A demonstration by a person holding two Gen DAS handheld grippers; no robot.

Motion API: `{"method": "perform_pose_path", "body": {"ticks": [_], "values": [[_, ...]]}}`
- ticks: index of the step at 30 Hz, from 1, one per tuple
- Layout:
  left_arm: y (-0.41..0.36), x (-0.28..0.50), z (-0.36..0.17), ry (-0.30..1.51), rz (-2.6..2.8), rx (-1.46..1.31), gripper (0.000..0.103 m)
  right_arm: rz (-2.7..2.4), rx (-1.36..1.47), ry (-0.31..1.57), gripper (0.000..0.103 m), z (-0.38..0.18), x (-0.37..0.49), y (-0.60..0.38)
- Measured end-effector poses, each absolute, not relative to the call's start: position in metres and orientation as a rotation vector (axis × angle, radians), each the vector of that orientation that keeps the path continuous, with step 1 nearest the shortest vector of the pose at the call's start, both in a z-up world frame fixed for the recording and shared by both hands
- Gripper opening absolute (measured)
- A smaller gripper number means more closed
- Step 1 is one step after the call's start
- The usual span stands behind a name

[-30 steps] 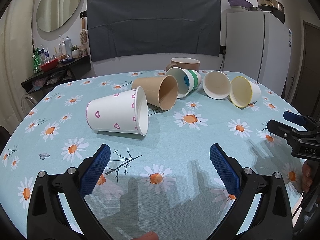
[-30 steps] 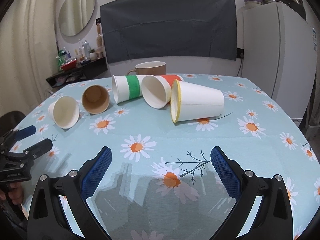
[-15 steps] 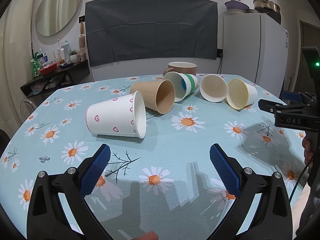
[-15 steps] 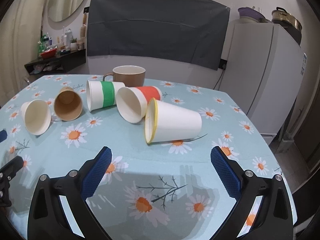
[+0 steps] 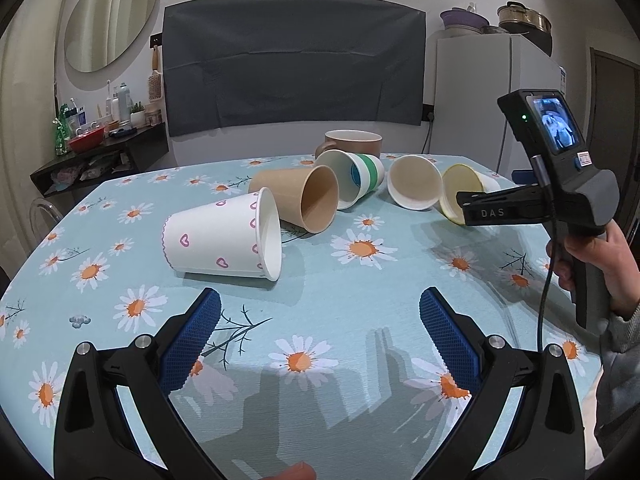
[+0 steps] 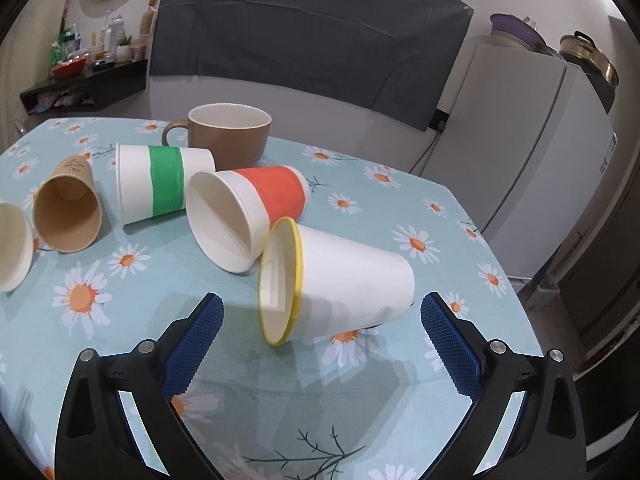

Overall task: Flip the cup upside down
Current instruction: 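Move the right tool toward the white yellow-rimmed cup lying on its side, then close the right gripper on the yellow-rimmed cup's side near the rim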

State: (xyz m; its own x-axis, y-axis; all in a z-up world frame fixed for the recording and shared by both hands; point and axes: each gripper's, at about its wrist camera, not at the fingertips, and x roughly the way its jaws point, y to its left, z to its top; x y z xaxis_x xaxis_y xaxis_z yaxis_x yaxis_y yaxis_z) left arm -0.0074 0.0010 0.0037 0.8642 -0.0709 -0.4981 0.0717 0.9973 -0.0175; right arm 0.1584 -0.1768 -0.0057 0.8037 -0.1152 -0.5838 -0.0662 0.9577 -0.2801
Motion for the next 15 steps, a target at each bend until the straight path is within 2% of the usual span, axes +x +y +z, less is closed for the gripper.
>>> {"method": "perform_pose_path", "body": {"ticks": [4,6,7,9,14,15], "values": [[0.006,-0.006,0.003,0.527,-0.092,-0.027,0.097,-0.069,-0.324,0.64,0.093,-0.007,0.171,-0.173],[0.007,-0.007,0.003,0.523,-0.094,-0.036,0.097,-0.084,-0.337,0.632,0.078,-0.007,0.174,-0.171],[0.007,-0.008,0.003,0.521,-0.095,-0.037,0.097,-0.092,-0.341,0.639,0.06,-0.008,0.176,-0.172],[0.006,-0.008,0.003,0.519,-0.096,-0.033,0.097,-0.095,-0.34,0.663,0.055,-0.012,0.181,-0.175],[0.004,-0.008,0.004,0.515,-0.095,-0.019,0.097,-0.135,-0.36,0.656,0.012,-0.014,0.179,-0.184],[0.003,-0.008,0.004,0.515,-0.094,-0.018,0.097,-0.136,-0.353,0.663,0.007,-0.014,0.18,-0.188]]}}
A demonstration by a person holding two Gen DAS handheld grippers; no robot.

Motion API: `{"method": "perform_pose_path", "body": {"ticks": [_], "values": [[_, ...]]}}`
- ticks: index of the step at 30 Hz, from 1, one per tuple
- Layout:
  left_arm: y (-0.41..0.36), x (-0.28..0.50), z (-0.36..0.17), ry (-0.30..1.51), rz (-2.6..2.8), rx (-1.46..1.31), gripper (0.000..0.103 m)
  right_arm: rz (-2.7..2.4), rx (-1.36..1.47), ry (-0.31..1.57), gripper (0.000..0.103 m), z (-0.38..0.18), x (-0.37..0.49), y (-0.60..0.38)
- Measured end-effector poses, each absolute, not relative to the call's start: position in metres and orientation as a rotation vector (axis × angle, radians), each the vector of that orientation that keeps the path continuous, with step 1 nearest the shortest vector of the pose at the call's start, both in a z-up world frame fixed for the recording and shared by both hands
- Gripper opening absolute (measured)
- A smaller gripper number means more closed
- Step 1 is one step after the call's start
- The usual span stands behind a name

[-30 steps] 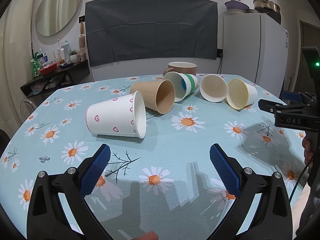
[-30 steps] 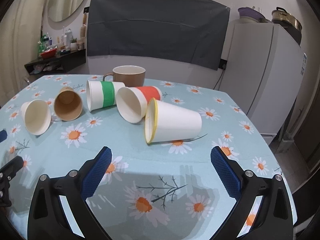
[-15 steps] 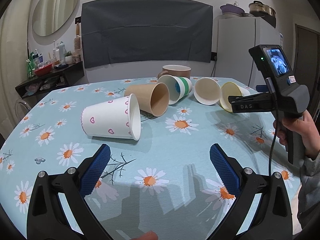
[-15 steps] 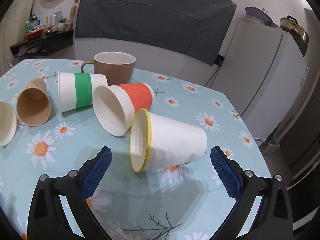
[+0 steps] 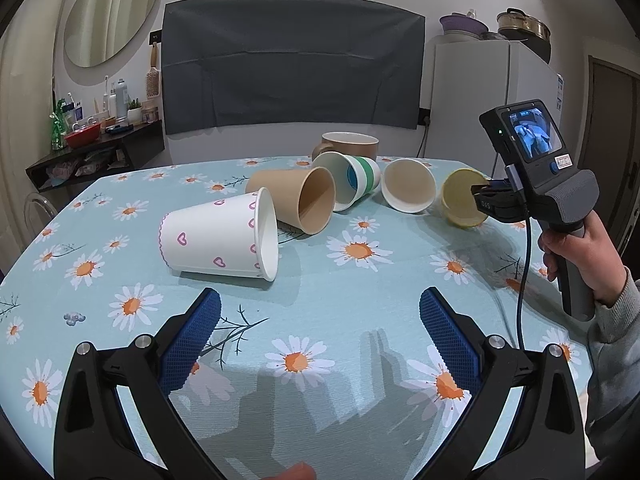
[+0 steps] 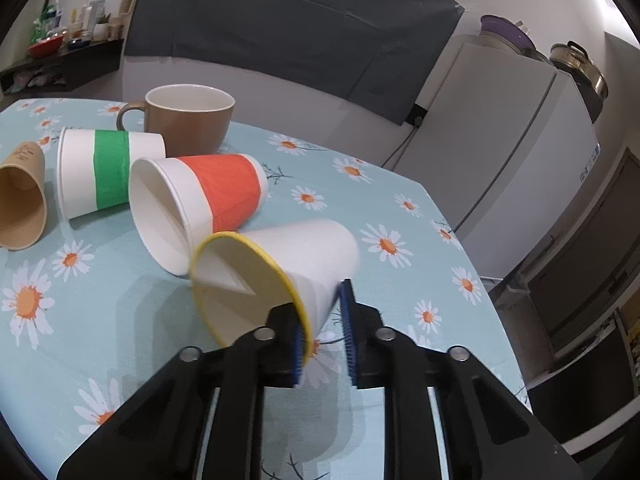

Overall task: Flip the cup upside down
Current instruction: 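Close the right gripper on the yellow-rimmed cup's side near the rim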

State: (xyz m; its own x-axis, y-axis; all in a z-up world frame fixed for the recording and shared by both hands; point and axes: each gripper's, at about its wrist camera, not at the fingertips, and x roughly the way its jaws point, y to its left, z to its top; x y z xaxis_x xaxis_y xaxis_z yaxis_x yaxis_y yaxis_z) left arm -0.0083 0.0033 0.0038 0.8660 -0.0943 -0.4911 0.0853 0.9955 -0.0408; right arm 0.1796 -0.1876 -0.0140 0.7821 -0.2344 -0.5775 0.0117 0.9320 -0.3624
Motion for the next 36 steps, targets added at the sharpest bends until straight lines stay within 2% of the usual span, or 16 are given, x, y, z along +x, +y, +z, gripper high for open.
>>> {"method": "perform_pose_path", "body": {"ticks": [2,25,36], "values": [[0.003,-0.008,0.004,0.516,-0.093,-0.017,0.097,-0.122,-0.338,0.682,0.004,-0.016,0.179,-0.194],[0.004,-0.007,0.003,0.524,-0.094,-0.03,0.097,0.111,-0.395,0.625,0.004,-0.024,0.075,-0.156],[0.013,-0.008,0.003,0.526,-0.123,-0.086,0.097,0.305,-0.377,0.579,0.004,-0.029,0.052,-0.124]]}}
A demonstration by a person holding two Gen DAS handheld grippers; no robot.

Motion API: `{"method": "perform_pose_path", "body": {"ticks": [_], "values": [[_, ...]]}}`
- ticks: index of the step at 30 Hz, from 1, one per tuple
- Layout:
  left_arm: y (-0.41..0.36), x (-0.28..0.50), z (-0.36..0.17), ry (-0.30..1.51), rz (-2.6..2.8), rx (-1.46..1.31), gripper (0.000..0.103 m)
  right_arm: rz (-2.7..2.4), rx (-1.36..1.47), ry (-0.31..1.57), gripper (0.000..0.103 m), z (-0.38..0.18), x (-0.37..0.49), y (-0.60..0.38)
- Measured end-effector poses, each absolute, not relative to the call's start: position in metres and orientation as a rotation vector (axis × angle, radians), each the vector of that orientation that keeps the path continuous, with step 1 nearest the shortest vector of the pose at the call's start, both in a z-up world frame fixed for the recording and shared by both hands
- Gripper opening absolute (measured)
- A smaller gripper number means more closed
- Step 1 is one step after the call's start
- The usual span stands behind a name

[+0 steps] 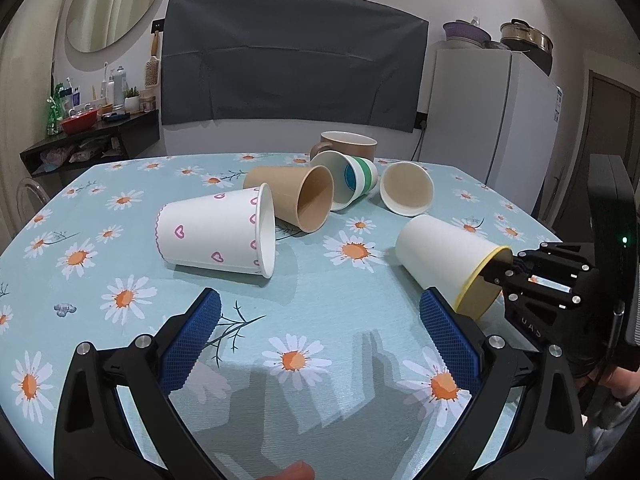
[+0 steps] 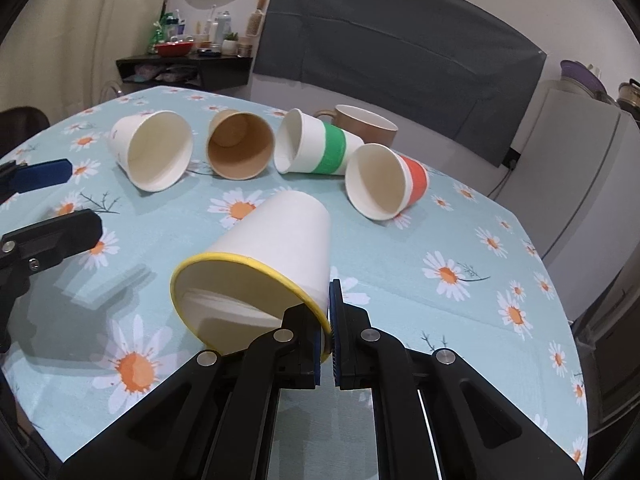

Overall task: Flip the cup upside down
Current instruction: 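Close the right gripper on the yellow-rimmed cup's side near the rim, then lift the cup with the right gripper while the left tool approaches it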

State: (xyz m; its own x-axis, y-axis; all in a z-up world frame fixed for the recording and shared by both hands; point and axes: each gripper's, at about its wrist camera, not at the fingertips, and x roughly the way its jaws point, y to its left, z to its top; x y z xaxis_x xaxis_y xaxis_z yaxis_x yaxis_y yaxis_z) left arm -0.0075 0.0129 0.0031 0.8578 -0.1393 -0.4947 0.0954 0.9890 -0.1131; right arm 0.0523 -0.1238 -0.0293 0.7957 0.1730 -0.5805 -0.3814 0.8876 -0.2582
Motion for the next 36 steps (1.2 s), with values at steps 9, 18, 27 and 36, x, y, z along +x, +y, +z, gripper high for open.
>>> {"method": "perform_pose_path", "body": {"ticks": [9,18,27,36], "values": [[0.016,-0.007,0.003,0.526,-0.121,-0.111,0.097,0.429,-0.432,0.55,0.004,-0.031,0.034,-0.091],[0.023,-0.004,0.002,0.542,-0.138,-0.154,0.097,0.472,-0.464,0.542,0.006,-0.032,0.029,-0.086],[0.023,-0.007,0.004,0.514,-0.119,-0.157,0.097,0.424,-0.517,0.495,0.056,-0.033,0.018,-0.099],[0.031,-0.003,0.006,0.543,-0.09,-0.211,0.097,0.403,-0.553,0.468,0.086,-0.033,0.005,-0.116]]}}
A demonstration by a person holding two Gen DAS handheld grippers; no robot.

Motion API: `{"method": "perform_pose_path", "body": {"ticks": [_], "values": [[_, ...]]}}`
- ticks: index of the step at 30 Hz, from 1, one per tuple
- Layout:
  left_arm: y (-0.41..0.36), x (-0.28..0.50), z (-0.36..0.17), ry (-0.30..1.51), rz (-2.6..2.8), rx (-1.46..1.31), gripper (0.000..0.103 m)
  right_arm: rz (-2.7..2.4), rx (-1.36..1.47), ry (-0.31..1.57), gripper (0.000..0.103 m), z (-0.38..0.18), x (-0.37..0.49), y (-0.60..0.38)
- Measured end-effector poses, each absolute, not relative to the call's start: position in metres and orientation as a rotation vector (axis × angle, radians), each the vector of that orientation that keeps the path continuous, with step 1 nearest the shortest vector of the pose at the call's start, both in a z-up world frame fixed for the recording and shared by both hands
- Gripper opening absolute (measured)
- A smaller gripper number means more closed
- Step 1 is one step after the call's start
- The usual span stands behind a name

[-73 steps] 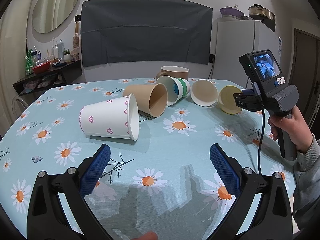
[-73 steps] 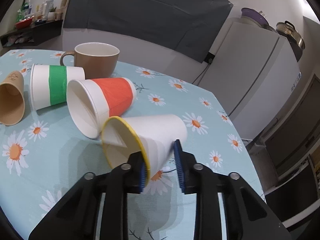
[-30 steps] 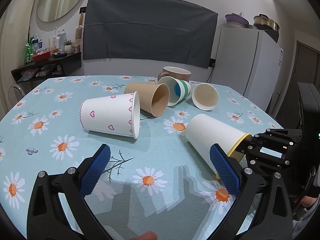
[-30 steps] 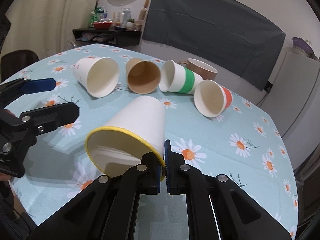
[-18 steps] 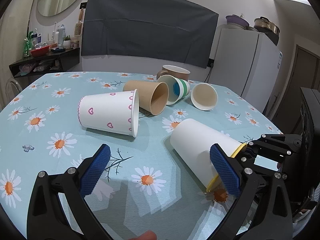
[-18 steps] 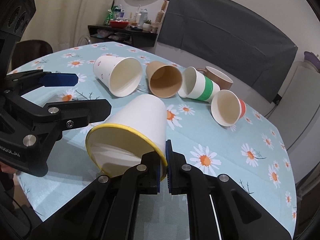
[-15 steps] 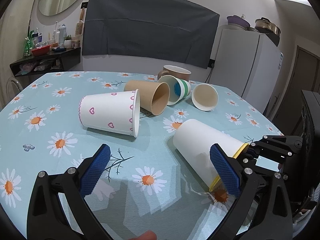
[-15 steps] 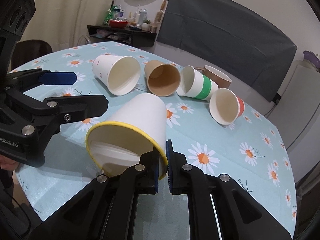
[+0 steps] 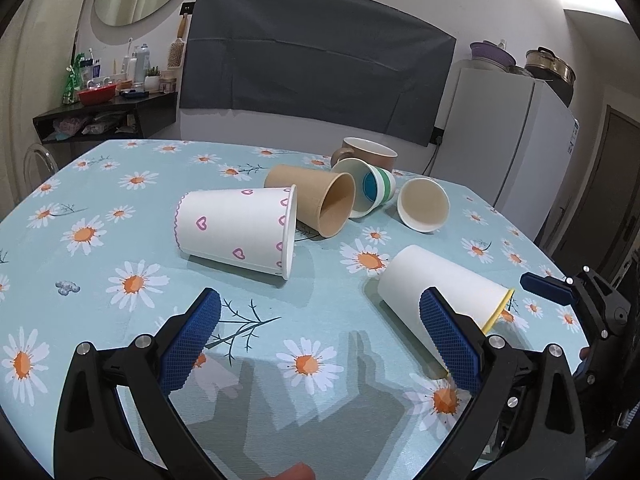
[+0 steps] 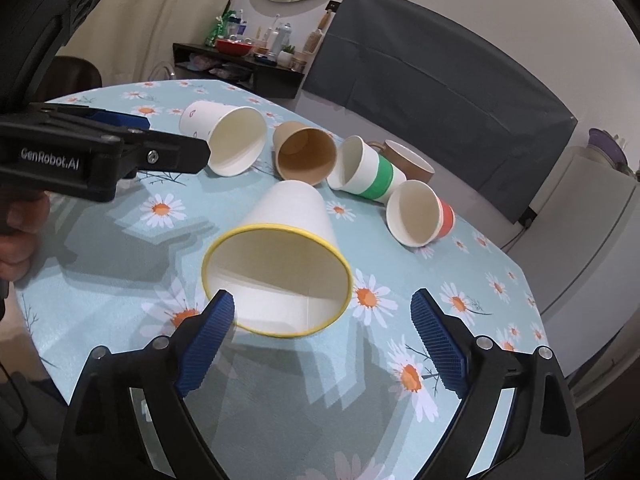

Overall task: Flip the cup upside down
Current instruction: 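Lift the cup with the right gripper while the left tool approaches it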

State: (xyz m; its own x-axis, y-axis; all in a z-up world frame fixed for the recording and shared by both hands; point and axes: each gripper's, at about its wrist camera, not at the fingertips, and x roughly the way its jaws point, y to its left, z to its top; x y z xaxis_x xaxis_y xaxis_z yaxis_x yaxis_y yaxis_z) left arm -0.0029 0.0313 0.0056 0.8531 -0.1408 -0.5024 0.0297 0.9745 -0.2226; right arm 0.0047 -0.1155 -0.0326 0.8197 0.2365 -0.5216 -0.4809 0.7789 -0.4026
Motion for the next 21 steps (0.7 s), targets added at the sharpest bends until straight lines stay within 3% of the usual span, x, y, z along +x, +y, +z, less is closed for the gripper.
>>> {"method": "perform_pose_path", "body": {"ticks": [21], "values": [[-0.028,0.049,0.033,0.814,-0.217,-0.339,0.097,0.39,-0.454,0.49,0.088,-0.038,0.008,-0.192]]}}
